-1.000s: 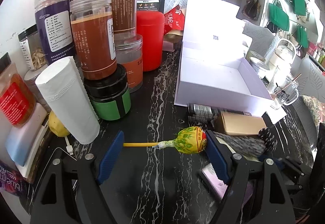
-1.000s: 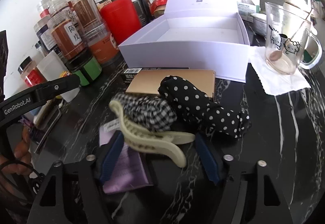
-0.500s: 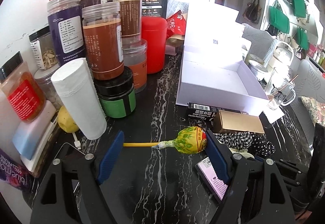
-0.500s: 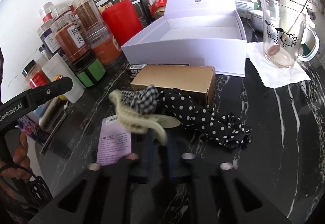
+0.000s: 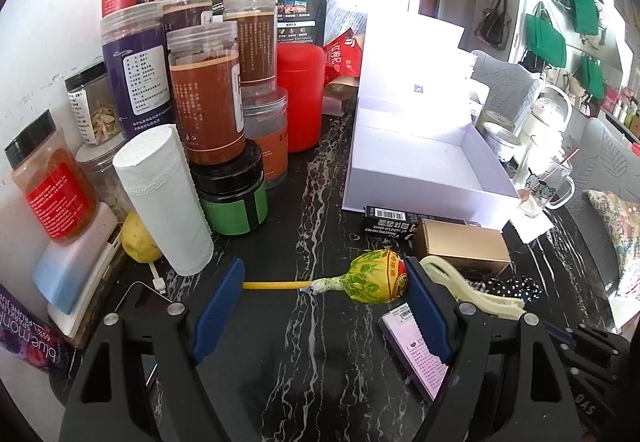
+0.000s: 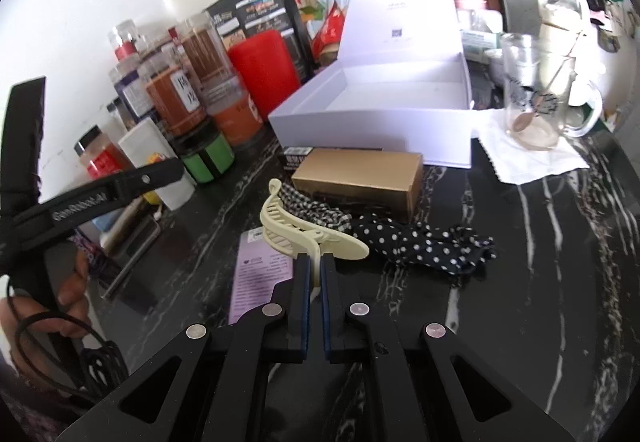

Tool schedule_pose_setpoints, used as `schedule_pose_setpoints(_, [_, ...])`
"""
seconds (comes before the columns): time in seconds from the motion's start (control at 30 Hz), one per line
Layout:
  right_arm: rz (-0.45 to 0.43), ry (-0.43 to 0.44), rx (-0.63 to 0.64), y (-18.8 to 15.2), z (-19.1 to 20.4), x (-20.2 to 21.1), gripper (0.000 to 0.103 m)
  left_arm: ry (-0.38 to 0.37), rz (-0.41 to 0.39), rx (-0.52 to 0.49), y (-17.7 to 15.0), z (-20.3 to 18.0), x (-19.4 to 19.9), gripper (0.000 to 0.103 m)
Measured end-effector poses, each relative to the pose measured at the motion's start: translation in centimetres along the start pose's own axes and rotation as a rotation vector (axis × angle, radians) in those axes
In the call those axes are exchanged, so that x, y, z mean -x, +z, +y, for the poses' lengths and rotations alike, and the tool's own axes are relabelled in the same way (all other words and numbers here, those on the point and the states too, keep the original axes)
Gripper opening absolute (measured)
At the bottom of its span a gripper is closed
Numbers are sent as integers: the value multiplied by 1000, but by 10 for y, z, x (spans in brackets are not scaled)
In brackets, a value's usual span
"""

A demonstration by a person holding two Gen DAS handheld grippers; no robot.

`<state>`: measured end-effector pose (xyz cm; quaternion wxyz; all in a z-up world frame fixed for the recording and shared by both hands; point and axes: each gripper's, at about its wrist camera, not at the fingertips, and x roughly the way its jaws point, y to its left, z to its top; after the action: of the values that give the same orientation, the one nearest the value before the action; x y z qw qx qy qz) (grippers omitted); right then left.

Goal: Organize rigid objects
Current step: 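Carry the lollipop in the left gripper while the right gripper carries the clip over the white box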

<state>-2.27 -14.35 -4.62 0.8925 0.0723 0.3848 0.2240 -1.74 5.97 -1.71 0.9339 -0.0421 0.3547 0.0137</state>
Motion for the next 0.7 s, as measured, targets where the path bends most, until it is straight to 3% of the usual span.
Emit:
schedule_pose_setpoints(0.33, [-69, -31, -11, -1, -2, 40, 5, -32, -28, -48, -1, -21, 20, 80])
schedule_pose_setpoints(0.7, [-90, -67, -34, 1, -12, 54, 5, -70, -21, -96, 5, -45, 19, 80])
